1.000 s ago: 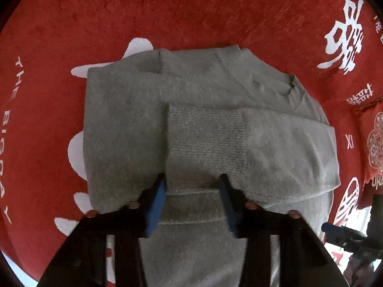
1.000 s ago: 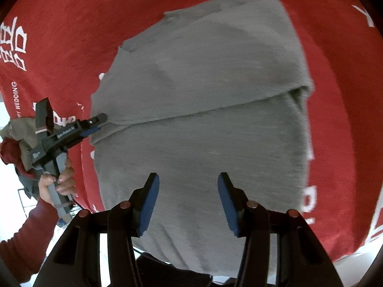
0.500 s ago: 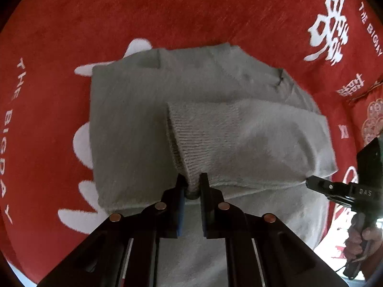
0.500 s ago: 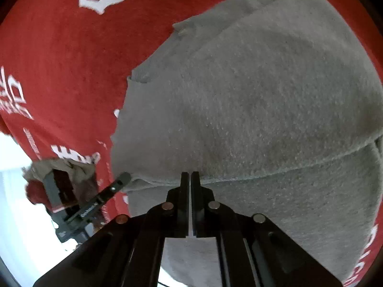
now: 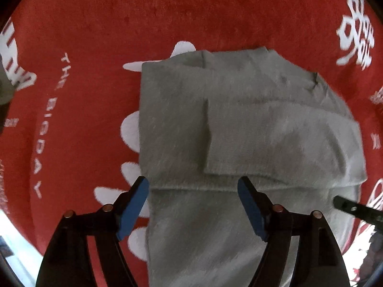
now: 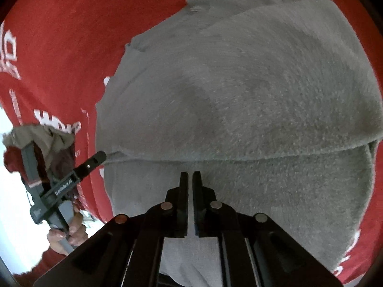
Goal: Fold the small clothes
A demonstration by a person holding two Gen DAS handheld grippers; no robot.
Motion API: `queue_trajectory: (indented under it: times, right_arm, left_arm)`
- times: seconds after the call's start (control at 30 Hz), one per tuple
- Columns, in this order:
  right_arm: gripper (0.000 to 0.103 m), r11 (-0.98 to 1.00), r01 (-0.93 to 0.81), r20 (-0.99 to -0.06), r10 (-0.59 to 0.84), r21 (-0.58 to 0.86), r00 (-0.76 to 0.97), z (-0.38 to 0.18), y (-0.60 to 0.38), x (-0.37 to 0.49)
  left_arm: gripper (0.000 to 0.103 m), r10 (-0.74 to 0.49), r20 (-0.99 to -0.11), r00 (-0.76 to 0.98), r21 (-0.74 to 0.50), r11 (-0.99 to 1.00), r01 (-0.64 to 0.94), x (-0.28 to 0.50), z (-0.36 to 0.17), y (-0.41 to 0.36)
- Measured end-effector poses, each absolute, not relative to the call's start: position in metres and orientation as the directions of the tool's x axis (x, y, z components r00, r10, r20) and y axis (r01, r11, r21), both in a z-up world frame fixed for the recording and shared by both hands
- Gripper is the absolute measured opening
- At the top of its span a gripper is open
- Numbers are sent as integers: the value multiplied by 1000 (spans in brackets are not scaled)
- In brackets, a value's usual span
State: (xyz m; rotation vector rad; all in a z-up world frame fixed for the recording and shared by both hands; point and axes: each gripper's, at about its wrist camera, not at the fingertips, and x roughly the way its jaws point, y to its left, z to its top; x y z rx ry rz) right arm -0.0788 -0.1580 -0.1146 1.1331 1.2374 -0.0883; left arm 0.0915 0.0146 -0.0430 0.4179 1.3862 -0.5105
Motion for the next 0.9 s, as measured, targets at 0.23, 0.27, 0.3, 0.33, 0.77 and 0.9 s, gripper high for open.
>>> queue_trajectory:
  times: [0.23,0.27,0.3,0.33,0.77,0.9]
  right_arm:
    - [58,562,575,-802,466,594,374,-94,-155,-95]
    - [58,569,575,-807,462,588,367,-92,-155,-99]
    - [59,575,576,-813,458,580,361,-91,-155,-102]
    - [59,584,577,-819,452,571,353,-89,-156,-107]
    - [82,640,580,-864,376,504,335,-76,-177,-153]
    - [91,719,536,-894,313,443,319,-69,-182,-159]
  left_arm:
    - [78,-19,-995,102,46,797,603,53,-43,-5]
    - [78,-3,-995,98,57,792,608,46,-43,-7]
    - [78,5,-996,93,62,789,611,44,-42,-8]
    - [86,18,-996,83,66,786,614,37,-43,-12]
    - [98,40,-997,70,75,773,630,-14,-30,-45]
    - [98,63,-996,62,88,781,618,-32,-30,-48]
